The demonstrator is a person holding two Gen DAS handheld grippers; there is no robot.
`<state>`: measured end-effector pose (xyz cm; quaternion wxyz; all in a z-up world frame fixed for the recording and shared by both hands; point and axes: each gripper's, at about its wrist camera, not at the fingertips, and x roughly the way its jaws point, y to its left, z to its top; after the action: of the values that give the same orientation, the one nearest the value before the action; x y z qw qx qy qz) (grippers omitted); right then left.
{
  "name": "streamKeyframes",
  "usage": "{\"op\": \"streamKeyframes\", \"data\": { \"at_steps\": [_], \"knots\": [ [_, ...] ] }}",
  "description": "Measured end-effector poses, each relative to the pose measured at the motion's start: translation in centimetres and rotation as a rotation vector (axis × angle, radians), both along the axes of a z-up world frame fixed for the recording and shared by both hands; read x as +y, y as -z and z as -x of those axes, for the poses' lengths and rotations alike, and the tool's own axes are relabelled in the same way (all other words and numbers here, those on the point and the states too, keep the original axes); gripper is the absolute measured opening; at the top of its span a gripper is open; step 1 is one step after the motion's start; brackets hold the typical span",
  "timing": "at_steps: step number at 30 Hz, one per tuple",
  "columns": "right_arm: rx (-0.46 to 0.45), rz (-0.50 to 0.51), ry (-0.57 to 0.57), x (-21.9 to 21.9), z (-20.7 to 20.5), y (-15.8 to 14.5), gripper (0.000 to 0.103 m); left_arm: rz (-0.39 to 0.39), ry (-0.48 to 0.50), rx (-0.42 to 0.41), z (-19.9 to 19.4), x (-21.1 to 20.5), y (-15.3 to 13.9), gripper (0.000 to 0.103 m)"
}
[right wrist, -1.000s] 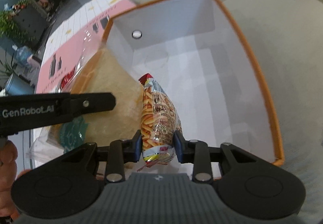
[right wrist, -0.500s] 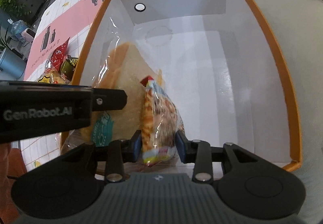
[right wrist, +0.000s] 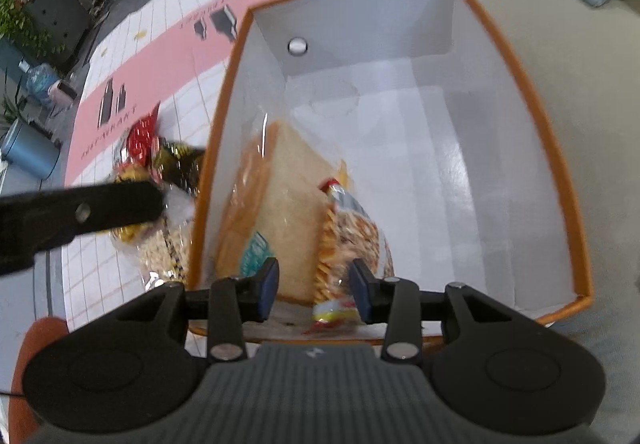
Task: Organize snacks
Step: 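Lower both snacks into the orange box and open both tools, then withdraw both tools from the box back over the table snacks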
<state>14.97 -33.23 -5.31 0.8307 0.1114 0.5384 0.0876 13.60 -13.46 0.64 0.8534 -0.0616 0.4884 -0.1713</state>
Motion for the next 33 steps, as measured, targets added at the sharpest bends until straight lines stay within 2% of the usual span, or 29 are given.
{"op": "streamKeyframes", "data": {
  "at_steps": [5,6,8,12,14,19,22,24,27,30,33],
  "knots": [
    [-0.038,-0.087,0.017,0.6,0.4,-1.0,0.035,0.002,-0.041,-0.013,1.1,2.1,-0.5,0.042],
    [-0.03,-0.09,0.012,0.9,0.4,-0.9,0.033,0.003,-0.046,-0.014,1.2,2.4,-0.6,0.043],
    [-0.019,-0.078,0.003,1.6,0.4,-0.3,0.02,0.003,-0.056,-0.018,1.6,2.9,-0.7,0.043],
    [0.037,-0.063,0.024,2.0,-0.1,1.7,0.015,0.008,-0.075,-0.028,2.4,4.3,-1.0,0.043],
    [0.038,-0.045,0.026,2.2,-0.3,2.4,0.005,0.009,-0.08,-0.031,2.8,4.8,-1.1,0.043],
    [0.04,-0.011,0.042,2.7,-0.3,2.1,0.008,0.008,-0.08,-0.061,3.8,6.2,-1.7,0.044],
    [-0.024,0.009,0.032,3.4,0.9,0.1,0.012,-0.005,-0.092,-0.09,4.4,7.4,-2.4,0.044],
    [-0.103,0.025,0.011,4.3,2.1,-1.8,0.013,-0.011,-0.103,-0.113,4.8,8.3,-2.9,0.044],
    [-0.216,-0.007,-0.01,5.7,4.0,-4.0,0.013,-0.02,-0.132,-0.132,5.2,9.8,-3.1,0.045],
    [-0.321,-0.036,-0.045,7.9,5.8,-5.2,0.013,-0.041,-0.153,-0.136,5.5,10.9,-2.6,0.049],
    [-0.384,-0.029,-0.086,10.5,7.0,-5.1,0.013,-0.043,-0.162,-0.126,5.8,12.0,-1.5,0.05]
  ]
}}
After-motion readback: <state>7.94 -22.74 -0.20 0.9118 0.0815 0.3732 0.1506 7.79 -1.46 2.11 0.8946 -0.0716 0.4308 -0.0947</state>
